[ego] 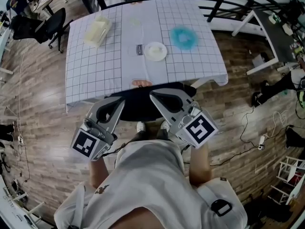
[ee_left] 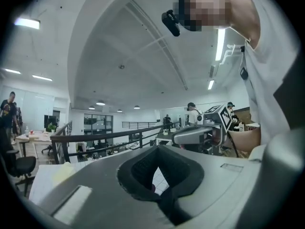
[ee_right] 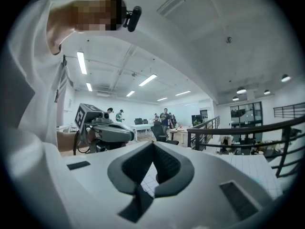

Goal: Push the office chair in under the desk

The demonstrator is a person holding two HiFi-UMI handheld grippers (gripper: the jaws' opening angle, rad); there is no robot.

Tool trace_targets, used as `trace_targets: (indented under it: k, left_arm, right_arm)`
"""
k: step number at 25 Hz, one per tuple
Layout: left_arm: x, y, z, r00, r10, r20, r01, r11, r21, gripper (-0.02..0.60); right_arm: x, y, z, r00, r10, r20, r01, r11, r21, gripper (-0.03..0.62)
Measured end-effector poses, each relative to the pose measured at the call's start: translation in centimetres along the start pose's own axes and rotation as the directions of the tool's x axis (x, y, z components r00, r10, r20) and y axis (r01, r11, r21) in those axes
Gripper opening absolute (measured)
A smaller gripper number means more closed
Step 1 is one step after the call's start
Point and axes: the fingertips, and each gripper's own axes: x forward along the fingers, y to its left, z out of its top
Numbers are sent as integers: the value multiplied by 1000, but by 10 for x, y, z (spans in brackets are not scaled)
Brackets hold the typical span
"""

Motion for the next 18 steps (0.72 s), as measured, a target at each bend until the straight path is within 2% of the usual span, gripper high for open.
trace_targets:
  k: [10, 18]
  left_arm:
    - [1, 7, -5, 1000, -2, 10, 2, 999, -54, 3]
    - [4, 7, -5, 1000, -9, 0, 9, 999, -52, 3]
  right_arm:
    - [2, -2, -3, 1000, 15, -14, -14, 1000, 18, -2]
    - [3, -1, -2, 999, 35, -18, -35, 999, 2, -2]
